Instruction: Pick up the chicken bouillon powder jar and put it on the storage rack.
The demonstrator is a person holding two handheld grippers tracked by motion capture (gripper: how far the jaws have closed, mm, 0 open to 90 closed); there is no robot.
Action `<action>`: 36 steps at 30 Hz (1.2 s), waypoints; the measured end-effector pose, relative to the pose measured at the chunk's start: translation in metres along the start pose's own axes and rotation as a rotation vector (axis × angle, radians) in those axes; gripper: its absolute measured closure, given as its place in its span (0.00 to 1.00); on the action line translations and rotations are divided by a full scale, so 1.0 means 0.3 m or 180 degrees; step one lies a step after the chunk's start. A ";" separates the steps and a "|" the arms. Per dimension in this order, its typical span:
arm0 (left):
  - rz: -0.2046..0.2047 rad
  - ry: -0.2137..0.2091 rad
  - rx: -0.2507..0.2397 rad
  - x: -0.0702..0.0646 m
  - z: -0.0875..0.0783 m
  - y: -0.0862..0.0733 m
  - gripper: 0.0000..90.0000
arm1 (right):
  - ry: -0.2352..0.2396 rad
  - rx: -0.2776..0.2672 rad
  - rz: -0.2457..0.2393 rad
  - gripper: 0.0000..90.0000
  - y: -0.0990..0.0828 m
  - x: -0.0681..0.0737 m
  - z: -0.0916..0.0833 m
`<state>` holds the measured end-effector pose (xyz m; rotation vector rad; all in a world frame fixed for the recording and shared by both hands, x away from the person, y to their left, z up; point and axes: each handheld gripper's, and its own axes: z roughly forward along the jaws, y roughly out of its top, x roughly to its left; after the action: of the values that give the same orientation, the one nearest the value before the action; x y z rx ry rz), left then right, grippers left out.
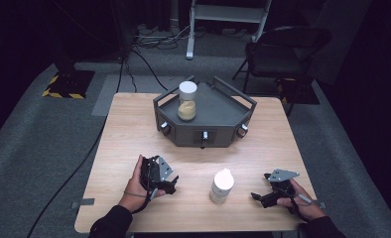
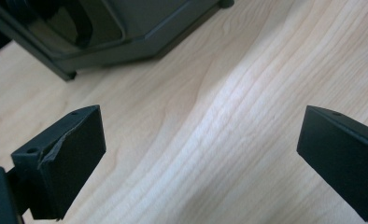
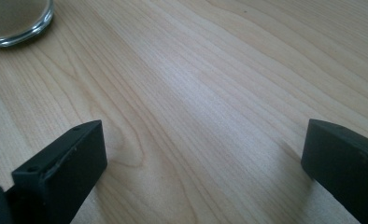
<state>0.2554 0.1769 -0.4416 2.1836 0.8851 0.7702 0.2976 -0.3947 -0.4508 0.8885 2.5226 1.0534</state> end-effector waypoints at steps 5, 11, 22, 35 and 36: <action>-0.0029 0.0012 0.0099 0.008 0.001 -0.019 0.01 | 0.0000 0.0000 0.0000 0.00 0.000 0.000 0.000; -0.0167 -0.0054 0.0214 0.038 0.009 -0.050 0.01 | -0.0001 0.0000 0.0000 0.00 0.000 0.000 0.000; -0.0690 -0.0463 0.0356 0.174 0.010 -0.099 0.01 | 0.0000 0.0000 -0.0001 0.00 0.000 0.000 0.000; -0.0771 -0.0526 0.0392 0.197 0.013 -0.102 0.00 | 0.0008 0.0000 -0.0007 0.00 0.000 -0.002 0.000; -0.0767 -0.0530 0.0392 0.198 0.013 -0.103 0.00 | 0.0008 0.0000 -0.0007 0.00 0.000 -0.002 0.000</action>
<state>0.2823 0.2376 -0.4508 2.1576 1.1081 0.4214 0.2981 -0.3951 -0.4508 0.8849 2.5250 1.0544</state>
